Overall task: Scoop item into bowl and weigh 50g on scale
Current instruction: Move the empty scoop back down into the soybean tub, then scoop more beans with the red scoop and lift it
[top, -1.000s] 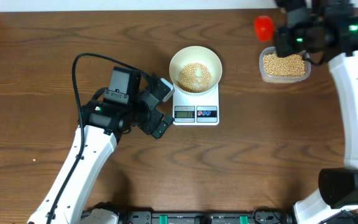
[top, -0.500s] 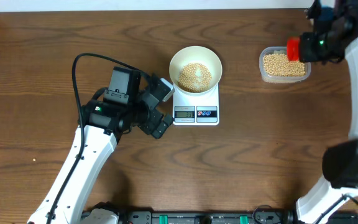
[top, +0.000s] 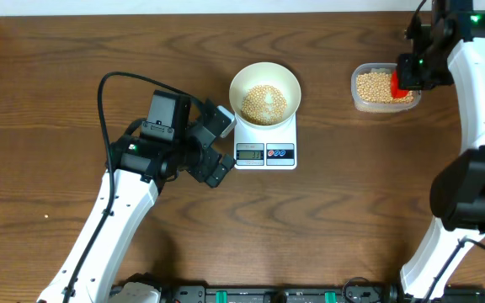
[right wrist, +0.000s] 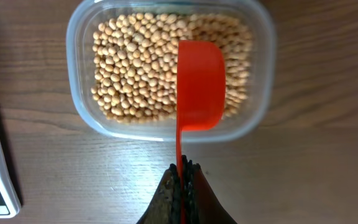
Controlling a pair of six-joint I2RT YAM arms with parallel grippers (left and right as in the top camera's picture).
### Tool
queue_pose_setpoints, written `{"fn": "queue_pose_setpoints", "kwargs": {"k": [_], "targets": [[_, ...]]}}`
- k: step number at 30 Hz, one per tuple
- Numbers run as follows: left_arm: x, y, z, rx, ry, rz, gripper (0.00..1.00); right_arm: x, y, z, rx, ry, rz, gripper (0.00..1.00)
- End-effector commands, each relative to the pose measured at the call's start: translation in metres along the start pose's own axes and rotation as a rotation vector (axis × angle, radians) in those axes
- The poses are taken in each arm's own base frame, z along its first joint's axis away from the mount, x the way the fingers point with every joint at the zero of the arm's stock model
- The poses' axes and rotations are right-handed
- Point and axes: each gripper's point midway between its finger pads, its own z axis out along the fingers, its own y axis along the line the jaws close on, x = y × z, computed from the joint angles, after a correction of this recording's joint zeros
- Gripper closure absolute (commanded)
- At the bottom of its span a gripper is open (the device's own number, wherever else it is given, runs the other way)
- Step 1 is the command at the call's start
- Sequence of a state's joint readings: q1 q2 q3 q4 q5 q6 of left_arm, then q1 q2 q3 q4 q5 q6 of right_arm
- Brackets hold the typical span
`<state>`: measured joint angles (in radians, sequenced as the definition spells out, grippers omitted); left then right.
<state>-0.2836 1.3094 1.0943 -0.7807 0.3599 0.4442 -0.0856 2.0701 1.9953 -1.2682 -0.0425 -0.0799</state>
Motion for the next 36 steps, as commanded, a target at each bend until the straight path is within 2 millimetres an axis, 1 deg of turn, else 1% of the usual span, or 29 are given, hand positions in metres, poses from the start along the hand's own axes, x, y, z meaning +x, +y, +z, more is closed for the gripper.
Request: {"fn": "queue_pose_setpoints", "kwargs": {"k": [1, 3, 6, 10, 15, 18, 24, 28, 33, 36], "targets": [[-0.002, 0.002, -0.001, -0.010, -0.001, -0.006, 0.05, -0.001, 0.011, 0.022, -0.074, 0.034, 0.019, 0.99], [-0.002, 0.002, -0.001, -0.010, -0.001, -0.006, 0.05, -0.002, 0.018, 0.033, -0.122, 0.046, 0.022, 0.99], [-0.002, 0.002, -0.001, -0.010, -0.001, -0.006, 0.05, -0.003, 0.027, 0.042, -0.176, 0.057, 0.026, 0.99], [-0.002, 0.002, -0.001, -0.010, -0.001, -0.006, 0.05, -0.004, 0.030, 0.043, -0.223, 0.055, 0.039, 0.99], [-0.002, 0.002, -0.001, -0.010, -0.001, -0.006, 0.05, -0.005, 0.026, 0.038, -0.303, 0.044, 0.081, 0.99], [-0.002, 0.002, -0.001, -0.010, -0.001, -0.006, 0.05, -0.007, 0.022, 0.033, -0.372, 0.028, 0.116, 0.99], [-0.002, 0.002, -0.001, -0.010, -0.001, -0.006, 0.05, -0.009, 0.000, 0.024, -0.468, -0.007, 0.195, 0.99], [-0.002, 0.002, -0.001, -0.010, -0.001, -0.006, 0.05, -0.008, -0.010, 0.019, -0.508, -0.020, 0.224, 0.99], [-0.002, 0.002, -0.001, -0.010, -0.001, -0.006, 0.05, -0.005, -0.018, 0.015, -0.539, -0.028, 0.233, 0.99], [-0.002, 0.002, -0.001, -0.010, -0.001, -0.006, 0.05, -0.004, -0.018, 0.011, -0.579, -0.038, 0.232, 0.99]]}}
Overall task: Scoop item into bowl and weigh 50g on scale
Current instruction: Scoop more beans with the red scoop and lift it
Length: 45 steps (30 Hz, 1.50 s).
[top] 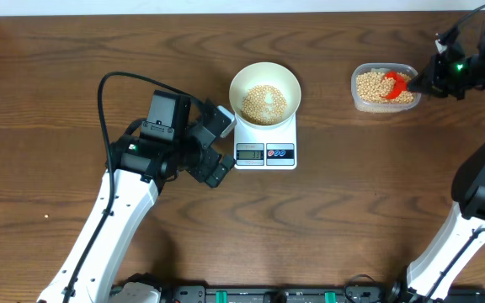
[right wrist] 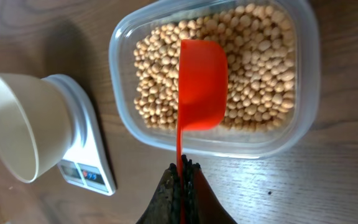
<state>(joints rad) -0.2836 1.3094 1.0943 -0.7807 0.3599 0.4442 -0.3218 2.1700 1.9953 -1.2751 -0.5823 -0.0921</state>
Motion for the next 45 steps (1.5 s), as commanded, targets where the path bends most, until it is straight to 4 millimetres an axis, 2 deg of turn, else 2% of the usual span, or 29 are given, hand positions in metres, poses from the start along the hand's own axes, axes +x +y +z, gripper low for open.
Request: {"fn": "queue_pose_setpoints", "kwargs": {"k": [1, 28, 37, 45], "targets": [[-0.002, 0.002, -0.001, -0.010, -0.001, -0.006, 0.05, -0.002, 0.005, -0.004, -0.100, -0.013, -0.013, 0.99], [-0.002, 0.002, -0.001, -0.010, -0.001, -0.006, 0.05, -0.001, -0.024, -0.038, -0.191, -0.075, 0.057, 0.99], [-0.002, 0.002, -0.001, -0.010, -0.001, -0.006, 0.05, -0.001, -0.024, -0.041, -0.202, -0.081, 0.055, 0.99], [-0.002, 0.002, -0.001, -0.010, -0.001, -0.006, 0.05, -0.003, -0.026, -0.060, -0.227, -0.132, 0.057, 0.99]]}}
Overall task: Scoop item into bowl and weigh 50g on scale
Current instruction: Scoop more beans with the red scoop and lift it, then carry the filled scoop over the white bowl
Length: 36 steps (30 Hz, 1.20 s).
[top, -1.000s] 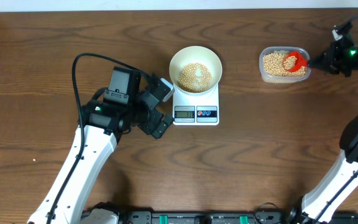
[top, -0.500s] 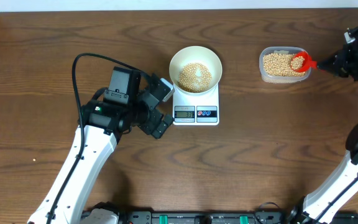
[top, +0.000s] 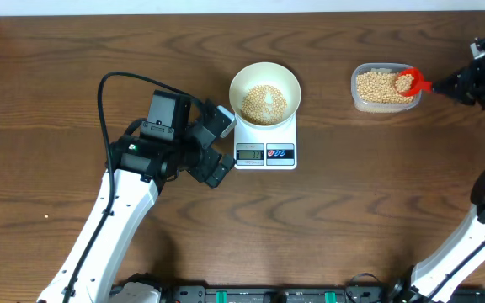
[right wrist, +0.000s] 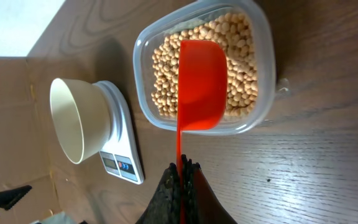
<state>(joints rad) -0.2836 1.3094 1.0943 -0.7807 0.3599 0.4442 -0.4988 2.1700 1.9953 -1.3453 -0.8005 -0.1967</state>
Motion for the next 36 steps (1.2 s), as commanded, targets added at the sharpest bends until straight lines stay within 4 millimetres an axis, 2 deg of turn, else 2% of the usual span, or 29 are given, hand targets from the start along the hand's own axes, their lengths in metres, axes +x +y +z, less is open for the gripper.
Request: {"fn": "queue_pose_setpoints", "kwargs": {"k": [1, 8, 17, 26, 31, 36], "targets": [[-0.002, 0.002, -0.001, -0.010, 0.000, -0.006, 0.05, -0.006, 0.006, -0.016, -0.039, -0.047, -0.021, 0.99], [-0.002, 0.002, -0.001, -0.010, -0.001, -0.006, 0.05, -0.007, 0.014, -0.026, -0.109, -0.075, -0.024, 0.99], [-0.002, 0.002, -0.001, -0.010, -0.001, -0.006, 0.05, -0.005, 0.022, -0.029, -0.160, -0.077, -0.031, 0.99], [-0.002, 0.002, -0.001, -0.010, -0.001, -0.006, 0.05, -0.006, 0.042, -0.033, -0.273, -0.097, -0.045, 0.99], [-0.002, 0.002, -0.001, -0.010, -0.001, -0.006, 0.05, -0.004, 0.055, -0.030, -0.322, -0.090, -0.059, 0.99], [-0.002, 0.002, -0.001, -0.010, -0.001, -0.006, 0.05, 0.001, 0.069, -0.018, -0.335, -0.051, -0.078, 0.99]]}}
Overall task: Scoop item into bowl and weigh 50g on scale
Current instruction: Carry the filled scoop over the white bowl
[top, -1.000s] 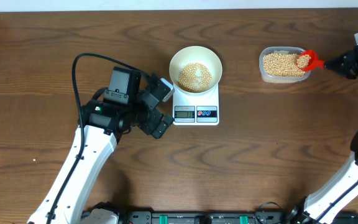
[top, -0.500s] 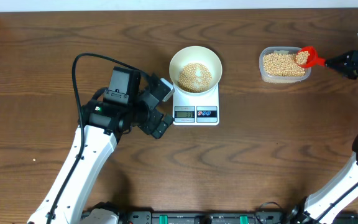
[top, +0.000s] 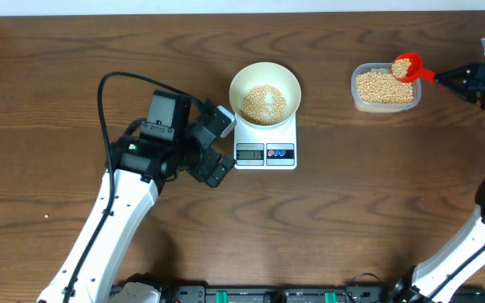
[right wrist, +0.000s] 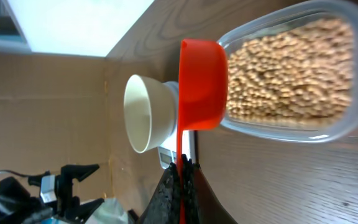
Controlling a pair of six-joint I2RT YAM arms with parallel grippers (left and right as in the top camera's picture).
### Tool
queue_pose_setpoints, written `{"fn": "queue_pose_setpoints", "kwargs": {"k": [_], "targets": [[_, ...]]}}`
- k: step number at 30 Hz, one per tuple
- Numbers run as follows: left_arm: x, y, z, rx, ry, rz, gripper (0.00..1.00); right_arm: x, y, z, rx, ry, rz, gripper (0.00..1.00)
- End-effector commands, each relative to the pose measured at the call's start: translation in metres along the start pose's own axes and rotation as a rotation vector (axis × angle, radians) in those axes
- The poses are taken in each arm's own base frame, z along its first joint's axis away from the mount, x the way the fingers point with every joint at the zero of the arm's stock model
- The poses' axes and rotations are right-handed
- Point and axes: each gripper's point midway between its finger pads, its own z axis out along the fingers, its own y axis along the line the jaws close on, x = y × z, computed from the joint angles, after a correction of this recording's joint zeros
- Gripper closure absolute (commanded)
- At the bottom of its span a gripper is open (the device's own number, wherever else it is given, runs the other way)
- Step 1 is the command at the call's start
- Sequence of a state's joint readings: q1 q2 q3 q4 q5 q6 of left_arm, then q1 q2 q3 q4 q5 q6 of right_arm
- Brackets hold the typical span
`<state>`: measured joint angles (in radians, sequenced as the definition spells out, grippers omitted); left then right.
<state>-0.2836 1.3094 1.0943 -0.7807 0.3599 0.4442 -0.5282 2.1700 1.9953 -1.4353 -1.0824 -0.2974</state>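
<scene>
A red scoop (top: 407,66) full of soybeans is held level above the clear tub of soybeans (top: 382,88) at the back right. My right gripper (top: 460,80) is shut on its handle; the wrist view shows the scoop's underside (right wrist: 202,84) over the tub (right wrist: 291,78). The cream bowl (top: 264,93) with soybeans sits on the white scale (top: 265,152) at mid-table. My left gripper (top: 219,145) stands open just left of the scale, holding nothing.
The brown wooden table (top: 352,219) carries only the scale and tub. A black cable (top: 116,80) loops behind the left arm. The tub lies near the right edge, about a hand's width right of the bowl.
The scoop was lying low in the tub's beans; now it is raised above the tub's rim, loaded with beans. My right gripper has drawn a little further right. The left arm is unchanged.
The scoop hung over the tub with my right gripper above its right end. Then the arm stood further right with the scoop tilted down into the beans. Then the scoop lay in the beans at the tub's right end, and now it is up and full.
</scene>
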Motion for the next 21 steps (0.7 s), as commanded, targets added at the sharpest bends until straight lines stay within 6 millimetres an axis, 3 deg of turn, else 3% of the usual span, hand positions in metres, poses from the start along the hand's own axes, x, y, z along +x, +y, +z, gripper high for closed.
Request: {"fn": "queue_pose_setpoints", "kwargs": {"k": [1, 10, 21], "targets": [[-0.002, 0.002, -0.001, -0.010, -0.001, -0.006, 0.05, 0.000, 0.029, 0.008, -0.058, 0.005, -0.070, 0.99], [-0.002, 0.002, -0.001, -0.010, 0.000, -0.006, 0.05, 0.011, 0.060, 0.042, -0.133, 0.076, -0.117, 0.99], [-0.002, 0.002, -0.001, -0.010, -0.001, -0.006, 0.05, 0.040, 0.098, 0.097, -0.178, 0.212, -0.198, 0.99]]}}
